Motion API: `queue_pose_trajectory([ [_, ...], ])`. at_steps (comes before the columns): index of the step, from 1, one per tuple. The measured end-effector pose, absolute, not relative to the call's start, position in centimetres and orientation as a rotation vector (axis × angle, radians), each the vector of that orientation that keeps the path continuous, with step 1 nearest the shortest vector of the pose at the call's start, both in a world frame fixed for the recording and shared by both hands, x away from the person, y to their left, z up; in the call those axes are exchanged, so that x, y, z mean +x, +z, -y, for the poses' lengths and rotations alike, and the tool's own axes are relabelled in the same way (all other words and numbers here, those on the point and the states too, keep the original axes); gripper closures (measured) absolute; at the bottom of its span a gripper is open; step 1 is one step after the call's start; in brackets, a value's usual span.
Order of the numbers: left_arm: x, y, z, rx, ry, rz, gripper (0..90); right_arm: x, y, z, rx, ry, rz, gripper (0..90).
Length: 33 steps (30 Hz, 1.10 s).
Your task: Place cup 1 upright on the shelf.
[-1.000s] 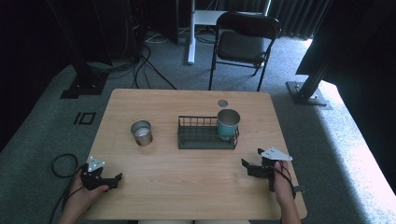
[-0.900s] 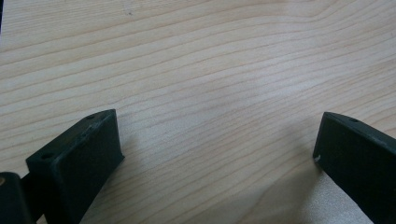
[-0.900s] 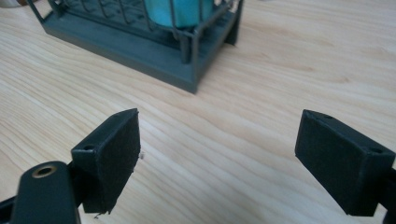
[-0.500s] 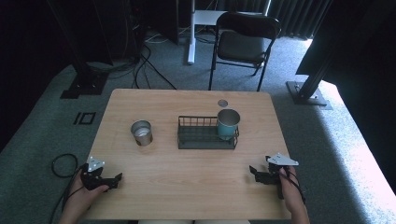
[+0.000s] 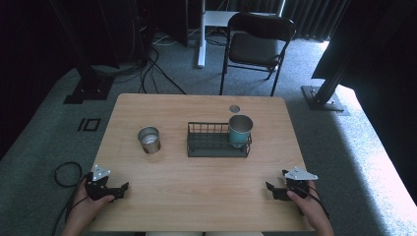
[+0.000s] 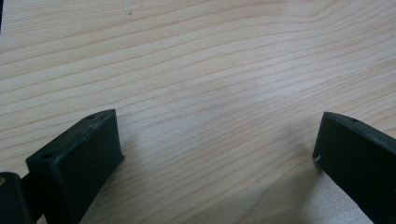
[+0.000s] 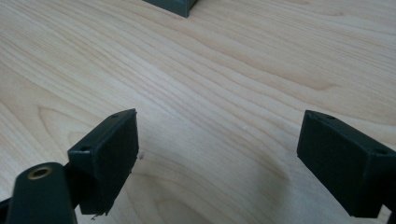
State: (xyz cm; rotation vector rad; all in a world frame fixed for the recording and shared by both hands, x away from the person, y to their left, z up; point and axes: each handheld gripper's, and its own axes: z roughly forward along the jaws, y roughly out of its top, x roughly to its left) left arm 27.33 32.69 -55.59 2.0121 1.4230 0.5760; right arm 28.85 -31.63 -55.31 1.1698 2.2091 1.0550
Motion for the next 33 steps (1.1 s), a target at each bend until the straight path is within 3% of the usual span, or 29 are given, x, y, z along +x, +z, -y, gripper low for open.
queue_pose_trajectory([
  [33, 27.32, -55.58, -32.70, 2.013, 0.575, -1.423, 1.5, 28.86, -55.78, 31.36, 1.178, 1.000, -2.323, 11.5],
])
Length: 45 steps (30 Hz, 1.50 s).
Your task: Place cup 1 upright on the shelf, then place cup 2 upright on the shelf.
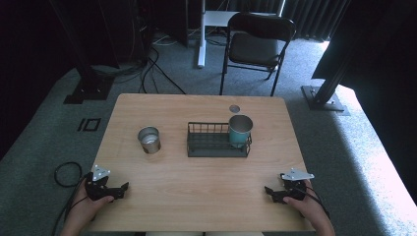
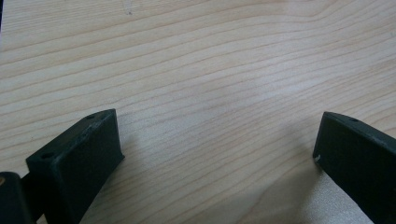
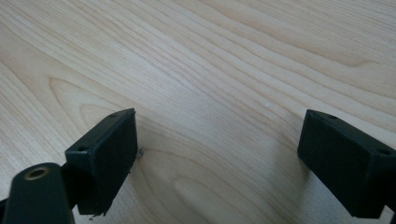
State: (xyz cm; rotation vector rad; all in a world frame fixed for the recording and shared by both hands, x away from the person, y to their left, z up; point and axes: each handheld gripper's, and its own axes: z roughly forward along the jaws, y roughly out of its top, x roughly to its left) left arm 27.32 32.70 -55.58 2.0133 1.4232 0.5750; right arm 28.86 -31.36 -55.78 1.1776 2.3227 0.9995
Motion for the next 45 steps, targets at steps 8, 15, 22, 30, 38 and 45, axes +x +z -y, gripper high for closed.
queue_pose_trajectory([
  [8, 27.0, -55.6, -32.7, 2.016, 0.572, -1.421, 1.5, 28.9, -55.8, 31.4, 1.178, 0.999, -2.323, 11.5],
  [15, 27.0, -55.6, -32.7, 2.033, 0.563, -1.392, 1.5, 28.9, -55.8, 31.4, 1.177, 0.999, -2.323, 11.6],
  [22, 27.1, -55.5, -32.5, 2.035, 0.527, -1.346, 1.6, 28.9, -55.8, 31.3, 1.177, 0.999, -2.323, 11.5],
  [30, 27.7, -55.4, -31.9, 1.995, 0.541, -1.333, 1.6, 28.8, -55.8, 31.3, 1.182, 0.997, -2.318, 11.5],
  [38, 28.4, -54.7, -31.0, 1.971, 0.546, -1.308, 1.6, 28.8, -55.8, 31.3, 1.182, 0.997, -2.318, 11.5],
  [45, 29.1, -54.0, -30.2, 1.953, 0.563, -1.280, 1.6, 28.8, -55.8, 31.3, 1.183, 0.997, -2.318, 11.5],
])
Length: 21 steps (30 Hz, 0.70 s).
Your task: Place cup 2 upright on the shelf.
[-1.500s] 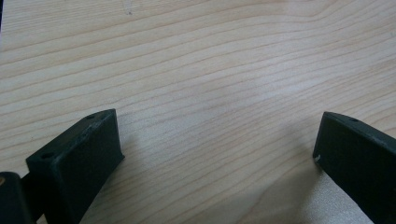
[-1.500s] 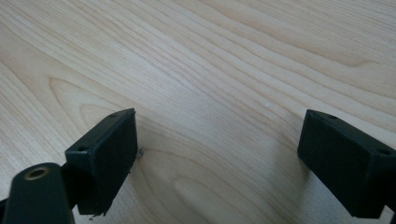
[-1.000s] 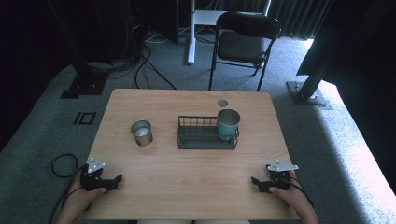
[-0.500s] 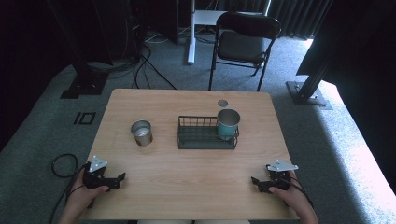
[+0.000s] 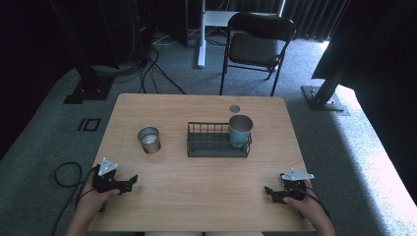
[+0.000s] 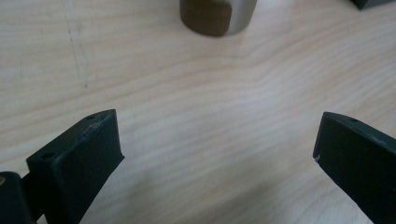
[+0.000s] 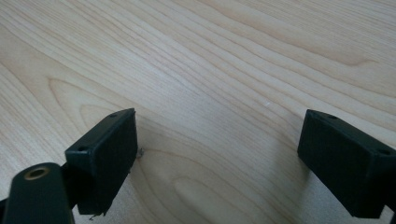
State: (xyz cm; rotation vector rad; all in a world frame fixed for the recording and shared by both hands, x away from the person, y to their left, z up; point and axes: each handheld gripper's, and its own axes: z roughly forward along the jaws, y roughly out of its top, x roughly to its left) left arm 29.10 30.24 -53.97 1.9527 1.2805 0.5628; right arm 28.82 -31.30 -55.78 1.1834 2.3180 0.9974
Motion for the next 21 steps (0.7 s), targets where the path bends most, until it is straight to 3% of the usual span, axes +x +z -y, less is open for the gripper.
queue_pose_trajectory([
  [21, 31.9, -52.4, -28.3, 1.869, 0.626, -1.233, 1.6, 28.8, -55.8, 31.3, 1.186, 0.997, -2.319, 11.5],
])
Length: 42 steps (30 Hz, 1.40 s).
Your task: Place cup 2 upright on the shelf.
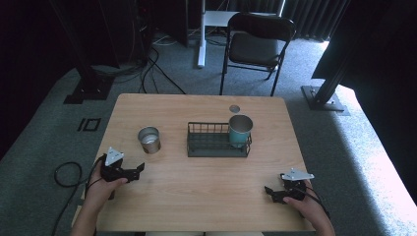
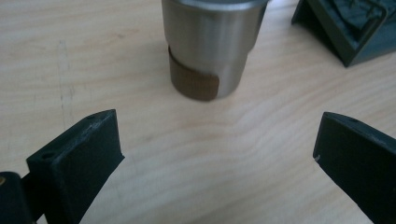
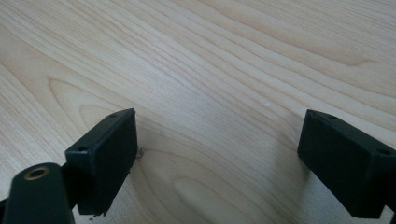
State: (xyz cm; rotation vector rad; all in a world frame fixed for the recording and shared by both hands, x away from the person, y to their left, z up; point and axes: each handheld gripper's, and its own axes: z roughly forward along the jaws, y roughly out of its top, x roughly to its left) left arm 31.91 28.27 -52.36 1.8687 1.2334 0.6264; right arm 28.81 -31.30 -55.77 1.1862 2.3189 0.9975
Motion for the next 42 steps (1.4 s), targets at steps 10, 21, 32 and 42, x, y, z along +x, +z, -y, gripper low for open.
queue_pose_trajectory([
  [10, 33.4, -51.8, -27.5, 1.852, 0.645, -1.213, 1.6, 28.8, -55.8, 31.3, 1.186, 0.997, -2.318, 11.5],
  [21, 35.0, -51.1, -26.5, 1.823, 0.654, -1.199, 1.6, 28.8, -55.8, 31.3, 1.186, 0.998, -2.318, 11.5],
  [32, 37.0, -50.8, -25.6, 1.806, 0.670, -1.199, 1.6, 28.8, -55.8, 31.3, 1.186, 0.997, -2.318, 11.5],
  [42, 38.7, -50.9, -25.1, 1.796, 0.680, -1.211, 1.6, 28.8, -55.8, 31.3, 1.186, 0.998, -2.318, 11.5],
])
